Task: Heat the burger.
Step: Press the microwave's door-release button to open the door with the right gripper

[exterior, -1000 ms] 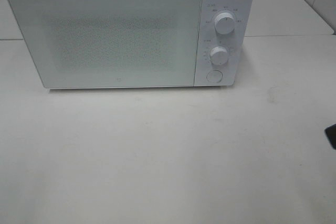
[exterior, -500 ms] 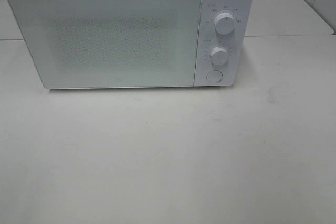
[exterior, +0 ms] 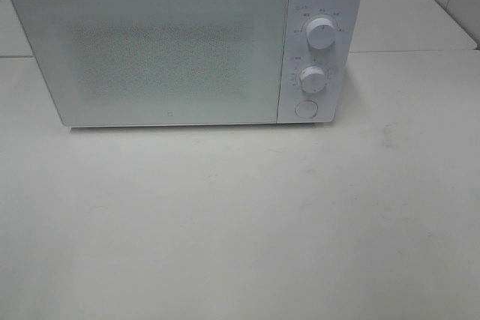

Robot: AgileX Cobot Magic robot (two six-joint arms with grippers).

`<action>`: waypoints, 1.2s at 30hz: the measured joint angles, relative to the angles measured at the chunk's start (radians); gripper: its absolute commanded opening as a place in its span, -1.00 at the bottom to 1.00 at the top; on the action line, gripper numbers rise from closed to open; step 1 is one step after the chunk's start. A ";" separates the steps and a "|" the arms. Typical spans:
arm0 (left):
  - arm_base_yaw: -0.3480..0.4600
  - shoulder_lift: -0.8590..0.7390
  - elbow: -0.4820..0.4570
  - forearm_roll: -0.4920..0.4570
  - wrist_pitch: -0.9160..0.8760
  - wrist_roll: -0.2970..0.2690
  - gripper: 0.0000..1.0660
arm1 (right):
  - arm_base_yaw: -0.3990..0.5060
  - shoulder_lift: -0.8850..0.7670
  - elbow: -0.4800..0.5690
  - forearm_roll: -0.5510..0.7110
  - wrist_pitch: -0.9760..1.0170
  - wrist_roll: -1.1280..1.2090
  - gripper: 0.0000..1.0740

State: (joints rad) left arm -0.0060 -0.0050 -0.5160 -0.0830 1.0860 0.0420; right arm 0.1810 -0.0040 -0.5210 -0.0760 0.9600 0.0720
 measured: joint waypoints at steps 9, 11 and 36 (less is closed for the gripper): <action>0.000 0.000 0.000 0.000 0.000 0.000 0.83 | 0.000 0.000 0.020 0.001 0.032 -0.006 0.42; 0.000 0.000 0.000 0.000 0.000 0.000 0.83 | 0.000 0.000 0.020 0.001 0.032 -0.006 0.42; 0.000 0.000 0.000 0.000 0.000 0.000 0.83 | 0.000 0.258 -0.009 0.000 -0.275 -0.006 0.42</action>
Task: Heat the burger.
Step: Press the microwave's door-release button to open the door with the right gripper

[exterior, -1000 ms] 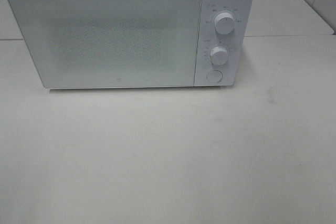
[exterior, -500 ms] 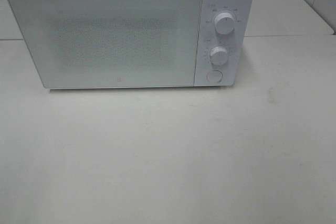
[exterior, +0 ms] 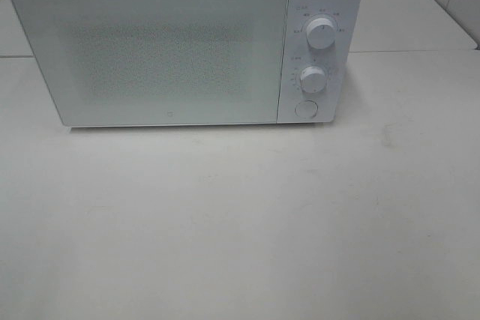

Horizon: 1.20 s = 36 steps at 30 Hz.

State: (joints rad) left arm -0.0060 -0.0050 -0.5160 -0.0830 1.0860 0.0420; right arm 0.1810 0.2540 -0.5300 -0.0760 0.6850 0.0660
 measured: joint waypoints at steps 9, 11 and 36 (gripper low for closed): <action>0.000 0.000 0.000 0.000 0.000 0.000 0.83 | 0.000 0.220 0.000 0.000 -0.197 0.000 0.42; 0.000 0.000 0.000 0.000 0.000 0.000 0.83 | 0.000 0.238 0.000 0.000 -0.212 0.000 0.42; 0.000 0.000 0.000 0.000 0.000 0.000 0.83 | 0.000 0.703 0.000 0.000 -0.693 0.007 0.42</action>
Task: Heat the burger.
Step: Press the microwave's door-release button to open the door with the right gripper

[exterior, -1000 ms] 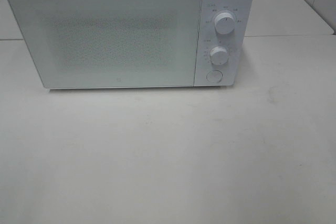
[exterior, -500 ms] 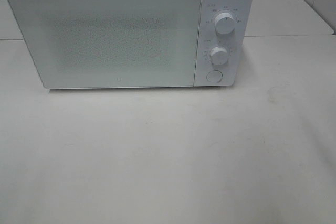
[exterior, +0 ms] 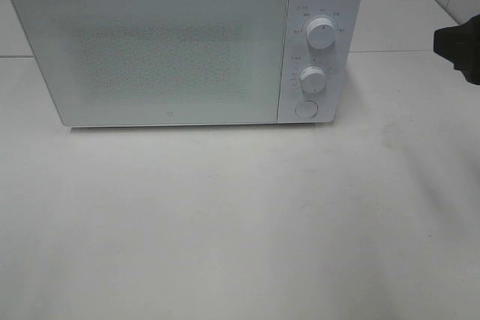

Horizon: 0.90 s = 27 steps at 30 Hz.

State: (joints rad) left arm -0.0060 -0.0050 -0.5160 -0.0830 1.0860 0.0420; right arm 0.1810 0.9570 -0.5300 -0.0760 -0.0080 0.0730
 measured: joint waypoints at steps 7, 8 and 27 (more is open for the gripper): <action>0.000 0.000 0.000 0.000 0.000 0.000 0.83 | 0.000 0.118 0.000 0.000 -0.132 0.002 0.42; 0.000 0.000 0.000 0.000 0.000 0.000 0.83 | 0.000 0.151 0.012 0.000 -0.191 0.002 0.42; 0.000 0.000 0.000 0.000 0.000 0.000 0.83 | 0.044 0.399 0.220 0.214 -0.778 -0.129 0.42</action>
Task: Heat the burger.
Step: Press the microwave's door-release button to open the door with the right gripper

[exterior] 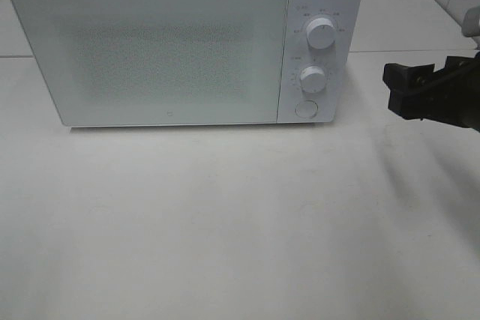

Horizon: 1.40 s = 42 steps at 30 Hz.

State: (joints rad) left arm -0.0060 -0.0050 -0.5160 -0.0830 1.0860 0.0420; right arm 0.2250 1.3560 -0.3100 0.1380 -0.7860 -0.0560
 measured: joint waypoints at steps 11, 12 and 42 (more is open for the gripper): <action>0.000 0.000 0.000 0.000 0.000 0.000 0.83 | 0.236 0.225 0.016 0.299 -0.258 -0.127 0.42; 0.000 0.000 0.000 0.000 0.000 0.000 0.83 | 0.236 0.225 0.016 0.299 -0.258 -0.127 0.42; 0.000 0.000 0.000 0.000 0.000 0.000 0.83 | 0.462 0.374 0.014 0.520 -0.401 0.188 0.15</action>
State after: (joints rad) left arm -0.0060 -0.0050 -0.5160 -0.0830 1.0860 0.0420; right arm 0.6870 1.7300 -0.2960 0.6580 -1.1870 0.1320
